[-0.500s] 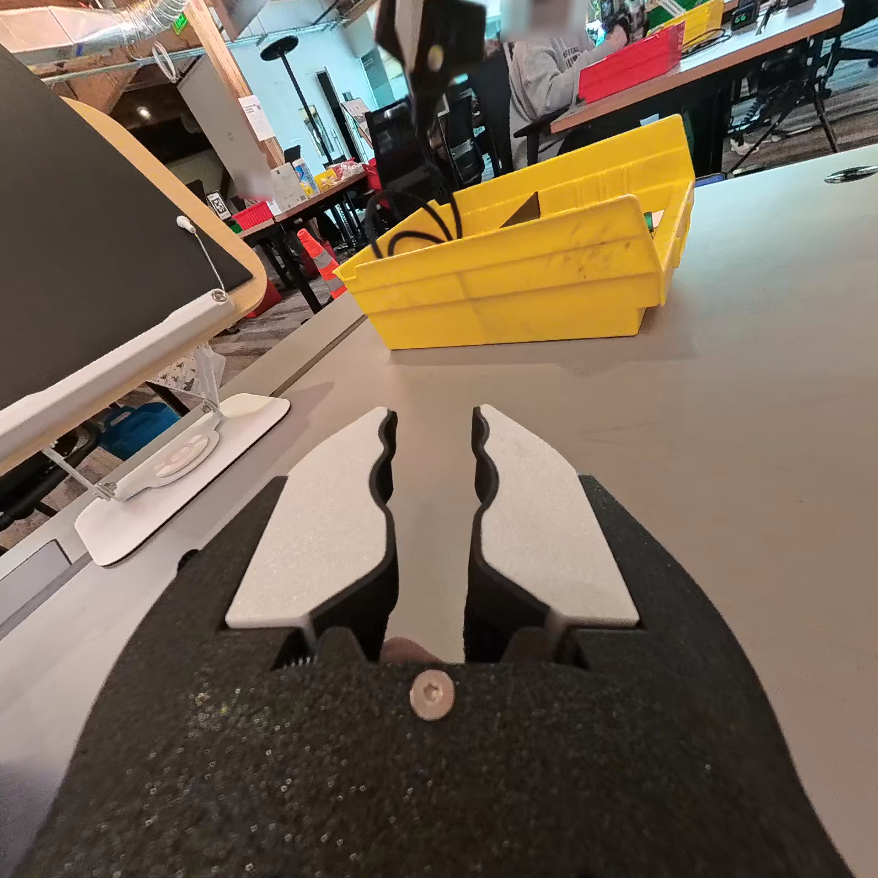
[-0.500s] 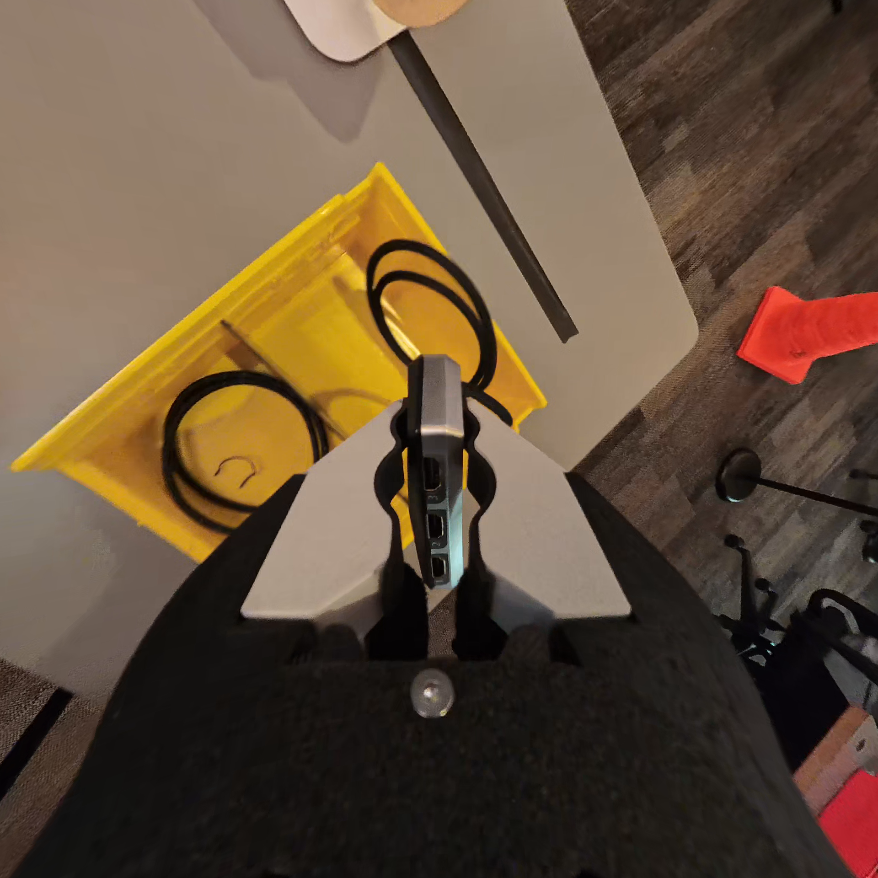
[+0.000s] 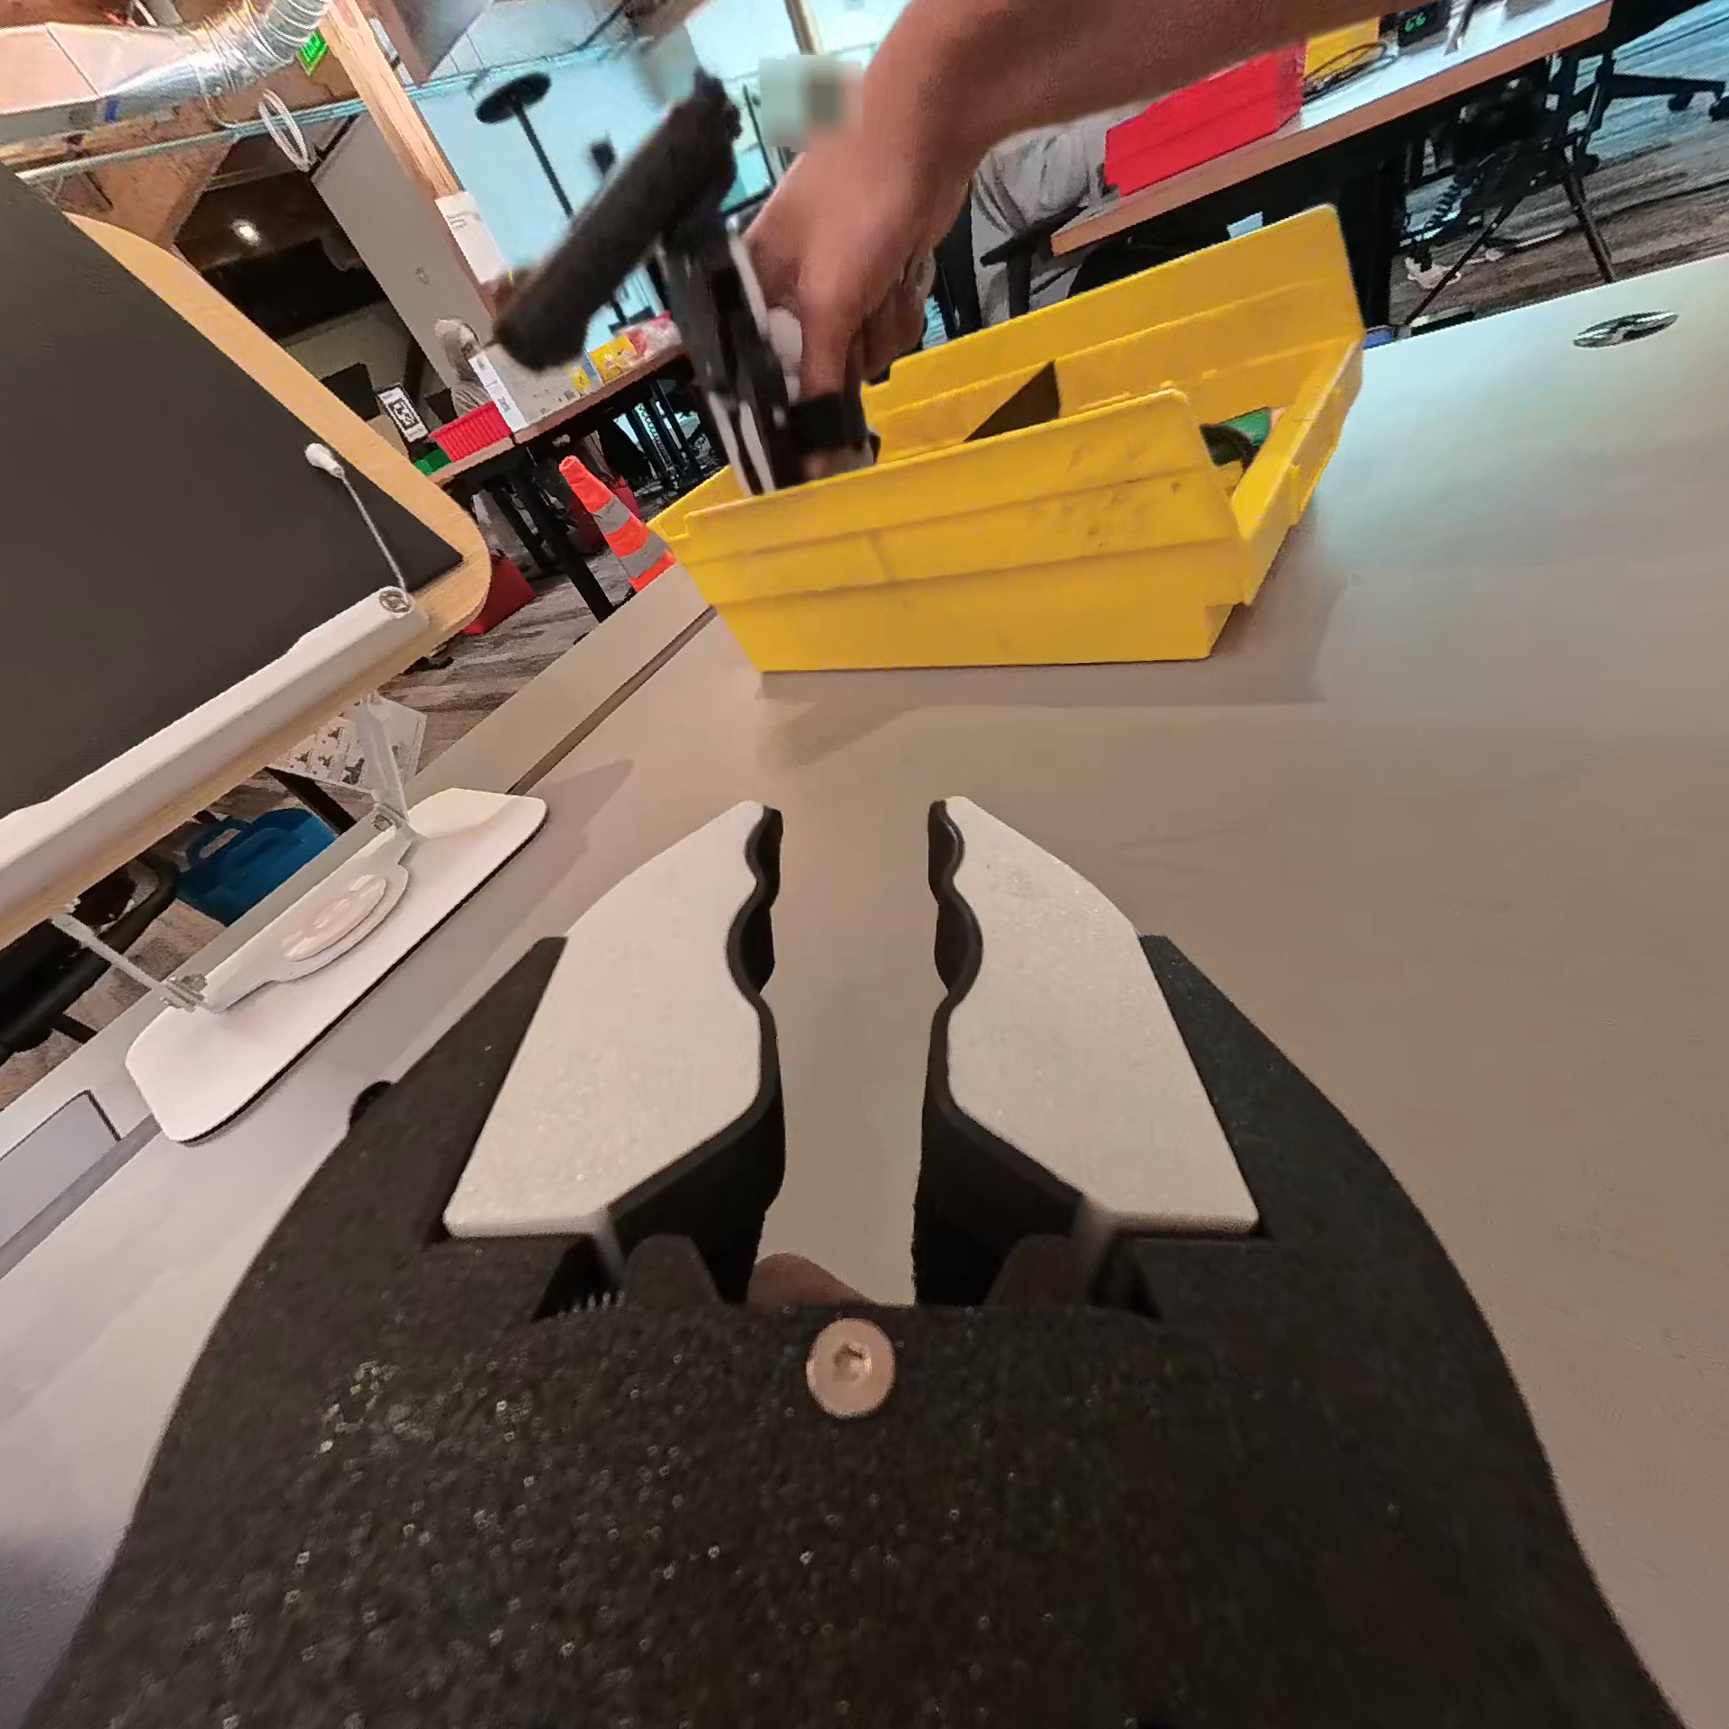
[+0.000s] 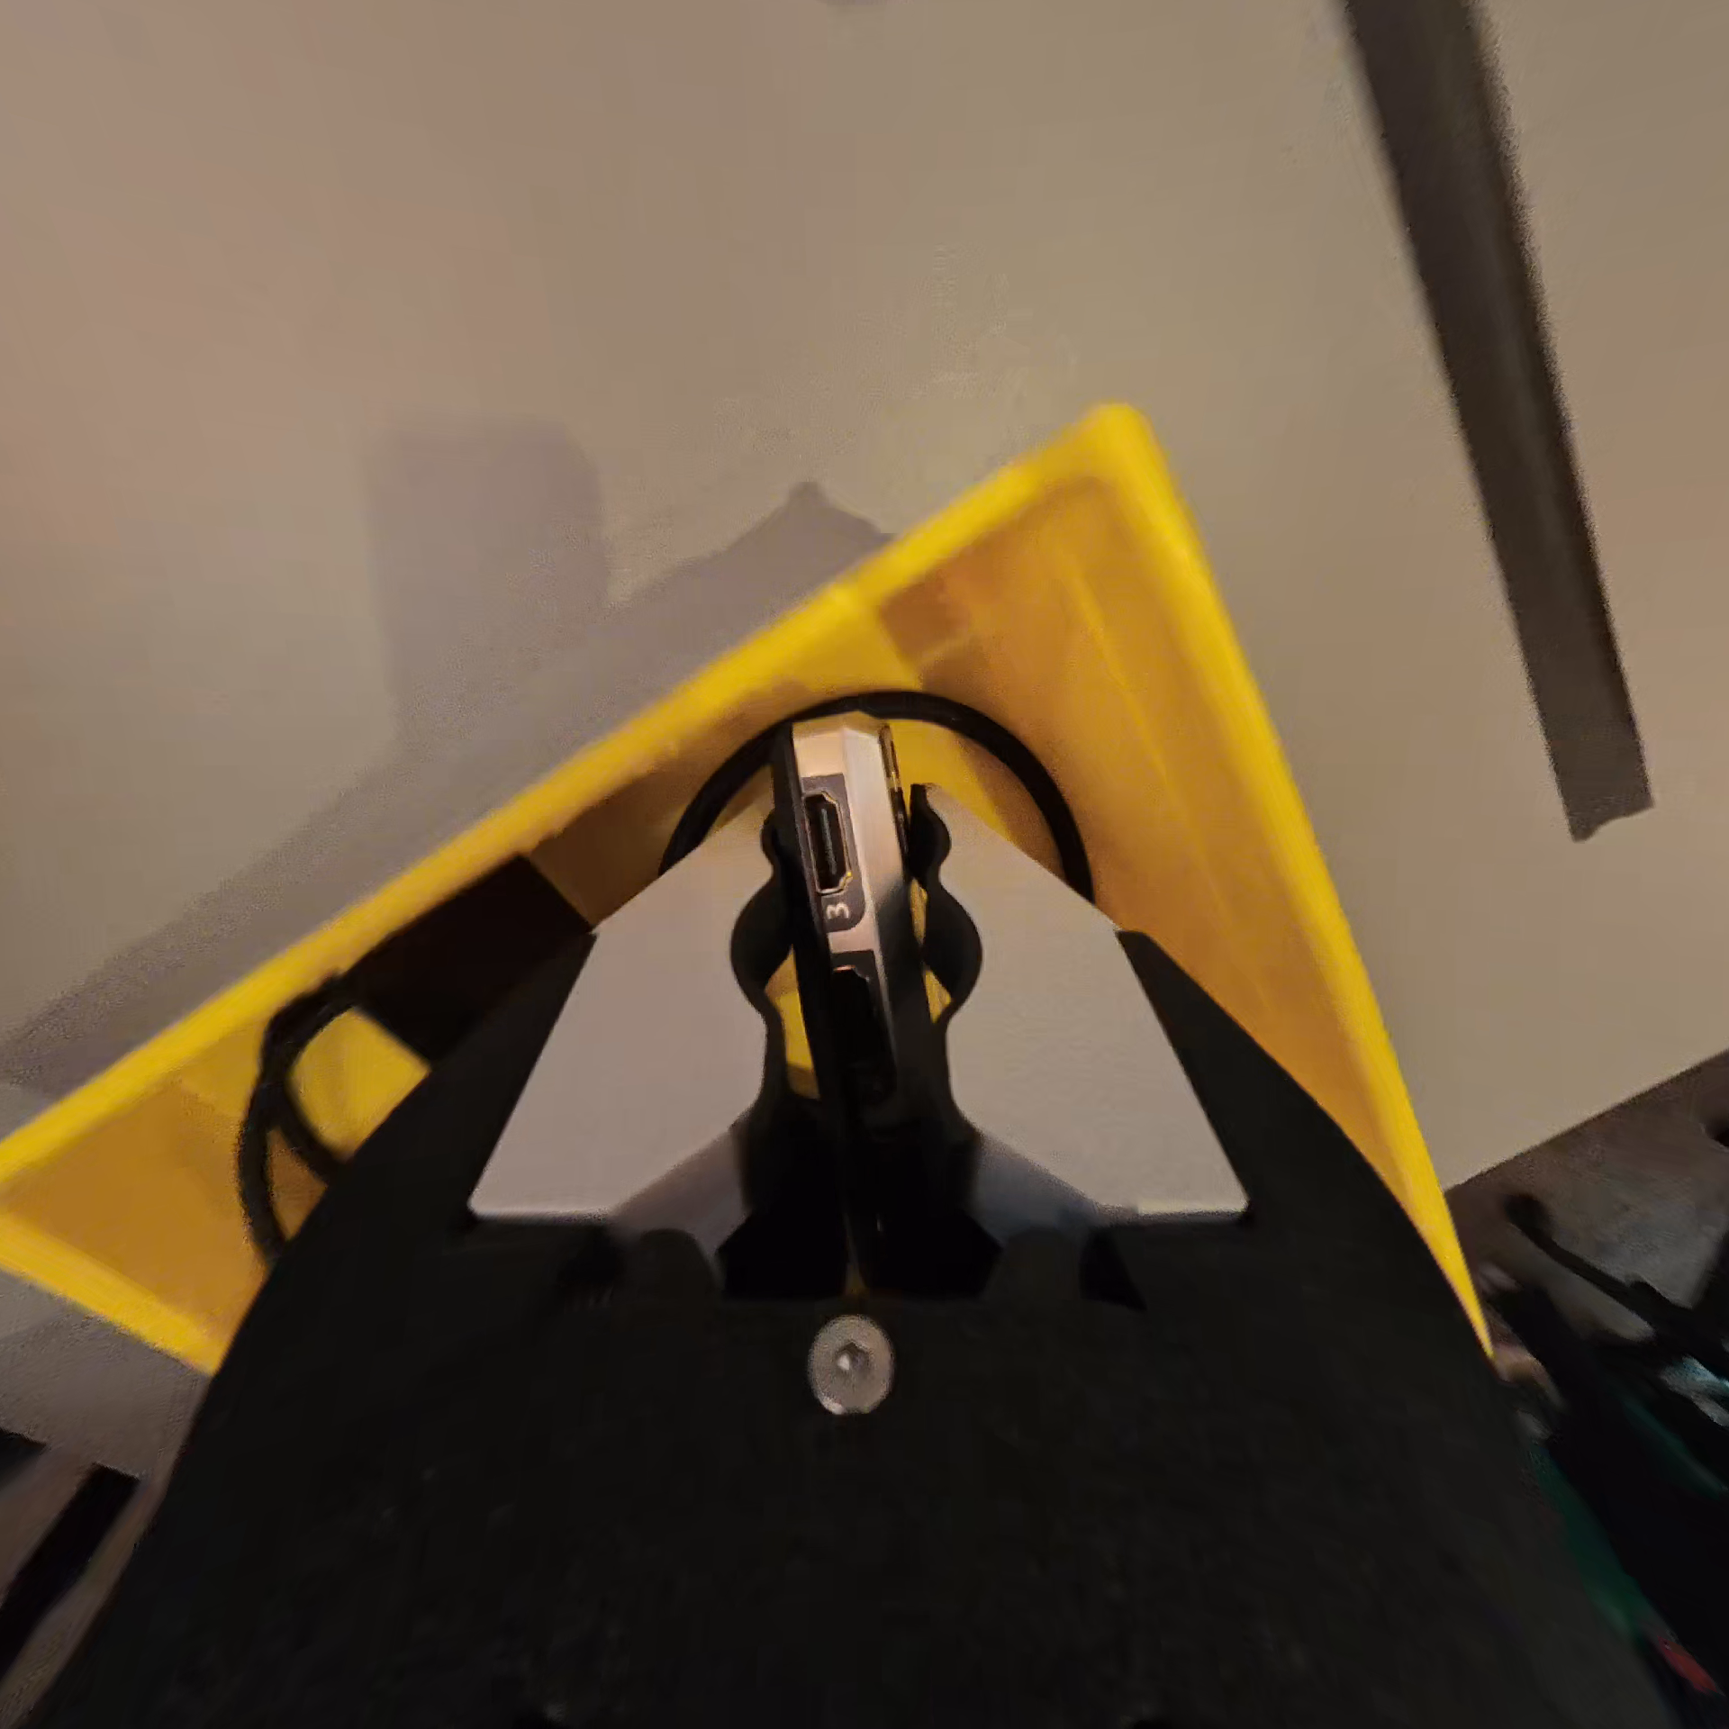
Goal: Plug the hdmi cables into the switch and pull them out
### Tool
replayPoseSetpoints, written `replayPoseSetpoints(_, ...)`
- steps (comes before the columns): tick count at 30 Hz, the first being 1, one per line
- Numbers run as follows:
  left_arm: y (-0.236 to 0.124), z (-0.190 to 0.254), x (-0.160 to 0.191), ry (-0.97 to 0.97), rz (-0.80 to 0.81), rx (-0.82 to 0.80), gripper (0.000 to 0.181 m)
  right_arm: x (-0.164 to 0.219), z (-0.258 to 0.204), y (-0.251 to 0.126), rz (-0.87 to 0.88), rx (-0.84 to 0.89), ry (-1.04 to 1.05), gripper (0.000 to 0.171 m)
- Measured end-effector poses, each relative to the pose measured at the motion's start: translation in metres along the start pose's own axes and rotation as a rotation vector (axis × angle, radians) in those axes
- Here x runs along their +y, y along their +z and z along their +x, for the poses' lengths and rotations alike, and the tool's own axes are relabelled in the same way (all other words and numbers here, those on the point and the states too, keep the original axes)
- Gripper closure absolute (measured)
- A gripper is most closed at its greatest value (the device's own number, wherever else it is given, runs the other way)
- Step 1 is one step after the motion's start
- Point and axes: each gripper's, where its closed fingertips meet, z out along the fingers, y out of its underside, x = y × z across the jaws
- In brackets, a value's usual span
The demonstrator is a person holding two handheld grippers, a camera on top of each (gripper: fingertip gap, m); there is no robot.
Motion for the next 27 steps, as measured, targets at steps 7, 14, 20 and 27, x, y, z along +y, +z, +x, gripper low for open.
replayPoseSetpoints(7,0.001,-0.001,0.003,0.001,-0.016,-0.002,0.151,0.002,0.004,0.021,-0.172,0.107,-0.138,0.15)
replayPoseSetpoints(14,0.001,-0.005,0.004,-0.046,-0.016,-0.004,0.151,-0.041,0.007,-0.054,0.237,0.04,0.018,0.138)
replayPoseSetpoints(20,-0.002,-0.008,0.004,-0.119,-0.025,-0.006,0.151,-0.051,-0.027,-0.186,0.734,0.04,0.125,0.131)
replayPoseSetpoints(27,-0.04,0.004,-0.019,-0.36,-0.123,0.001,0.149,0.048,-0.134,-0.194,1.189,0.113,0.446,0.13)
